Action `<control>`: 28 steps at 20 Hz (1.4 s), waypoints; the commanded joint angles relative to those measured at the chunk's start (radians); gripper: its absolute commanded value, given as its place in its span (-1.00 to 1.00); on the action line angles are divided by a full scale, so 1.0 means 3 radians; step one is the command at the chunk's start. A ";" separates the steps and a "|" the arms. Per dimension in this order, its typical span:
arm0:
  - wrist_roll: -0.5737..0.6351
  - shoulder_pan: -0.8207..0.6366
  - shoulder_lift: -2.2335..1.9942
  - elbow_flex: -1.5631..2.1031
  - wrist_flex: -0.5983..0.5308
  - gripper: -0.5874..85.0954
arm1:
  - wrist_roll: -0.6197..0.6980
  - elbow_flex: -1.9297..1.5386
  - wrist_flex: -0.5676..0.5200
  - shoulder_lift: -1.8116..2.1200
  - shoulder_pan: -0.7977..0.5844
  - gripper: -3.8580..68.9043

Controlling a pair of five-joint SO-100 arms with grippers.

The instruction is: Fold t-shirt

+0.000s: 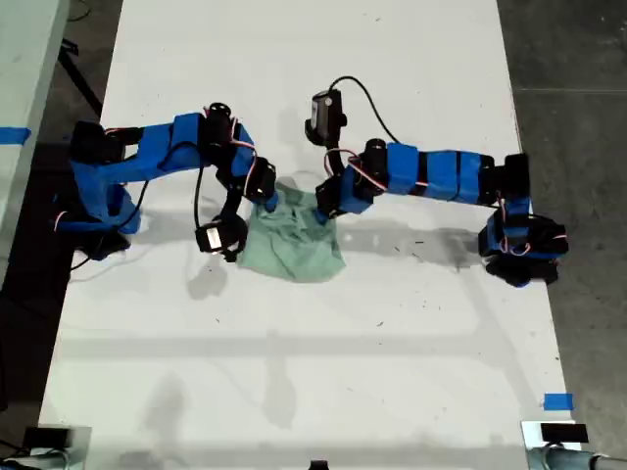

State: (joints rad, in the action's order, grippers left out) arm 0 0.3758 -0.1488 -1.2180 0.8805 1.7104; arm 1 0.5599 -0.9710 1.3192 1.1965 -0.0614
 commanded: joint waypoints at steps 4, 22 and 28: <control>0.0210 -0.0803 -0.1043 0.0220 0.0164 -0.32 | 0.0143 -0.0087 0.0644 0.1038 -0.0752 0.06; -0.0757 -0.0102 -0.6709 0.5701 -0.1365 -0.94 | -0.1662 -0.5430 0.0179 0.6898 -0.0010 -0.86; -0.1324 0.0297 -0.7348 0.7021 -0.1687 -0.92 | -0.2644 -0.6908 -0.0251 0.7435 0.0143 -0.86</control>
State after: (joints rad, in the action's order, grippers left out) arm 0 0.0077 -0.0997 -3.4100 2.9437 1.2579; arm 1 -0.1273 -2.9637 1.3054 3.4024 -0.0322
